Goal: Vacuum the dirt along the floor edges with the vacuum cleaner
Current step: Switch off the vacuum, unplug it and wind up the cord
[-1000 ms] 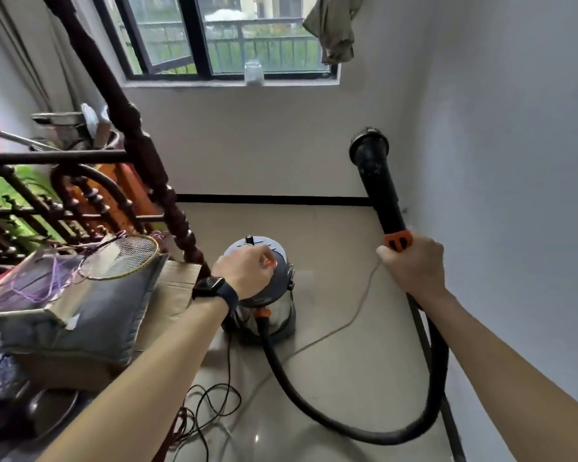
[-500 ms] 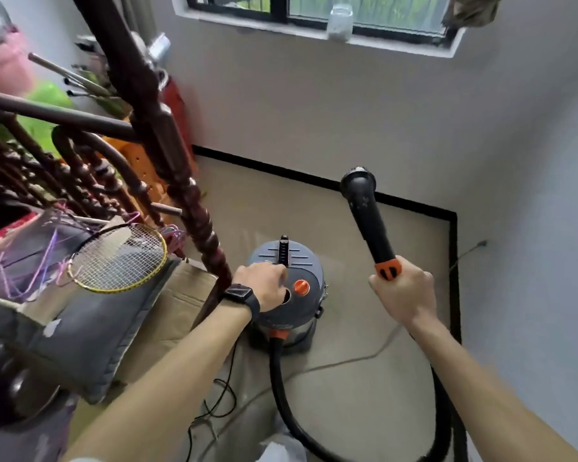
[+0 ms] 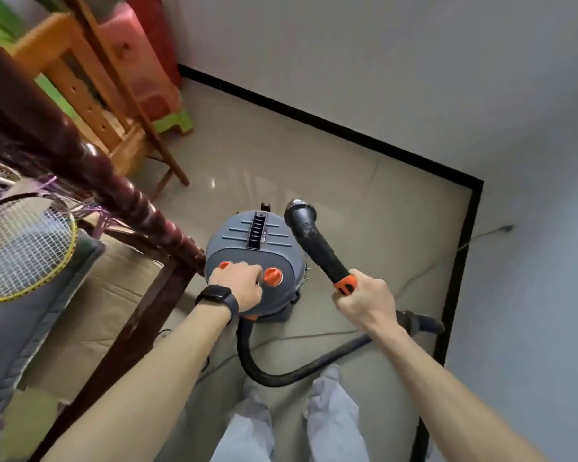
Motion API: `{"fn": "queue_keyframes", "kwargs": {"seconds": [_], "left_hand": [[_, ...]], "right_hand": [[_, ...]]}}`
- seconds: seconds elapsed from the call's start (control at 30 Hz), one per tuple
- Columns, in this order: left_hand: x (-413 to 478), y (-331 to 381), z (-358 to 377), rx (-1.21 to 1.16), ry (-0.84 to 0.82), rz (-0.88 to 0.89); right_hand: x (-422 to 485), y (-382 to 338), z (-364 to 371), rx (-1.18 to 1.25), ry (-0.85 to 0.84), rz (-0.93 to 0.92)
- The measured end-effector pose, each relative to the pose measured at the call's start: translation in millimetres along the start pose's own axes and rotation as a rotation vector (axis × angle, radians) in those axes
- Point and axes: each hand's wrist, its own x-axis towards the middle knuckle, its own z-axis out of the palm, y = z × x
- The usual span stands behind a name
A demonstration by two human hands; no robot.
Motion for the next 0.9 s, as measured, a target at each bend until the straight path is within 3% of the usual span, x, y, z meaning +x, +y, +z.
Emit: {"fn": "queue_keyframes", "kwargs": {"seconds": [0.13,0.27,0.47,0.6,0.9], "left_hand": [[26.8,18.6,36.6,-0.078,-0.083,-0.133],[48.6,37.6,88.6,-0.189,-0.136,-0.227],[79.8,38.8,152.4,-0.253,0.068,-0.365],[93.9,28.7,166.7,-0.285,0.219,-0.357],[109.5,19.1,163.8,0.025,0.228,-0.288]], "right_hand": [[32.0,39.1,28.6,-0.175,-0.146,-0.113],[63.5,65.5,65.5,-0.194,-0.163,-0.132],[98.4,98.8,120.2,-0.146,-0.129,-0.042],[103.4,110.5,144.7,-0.152,-0.135,0.01],[87.0,107.4,171.4,-0.077,-0.158,0.115]]}}
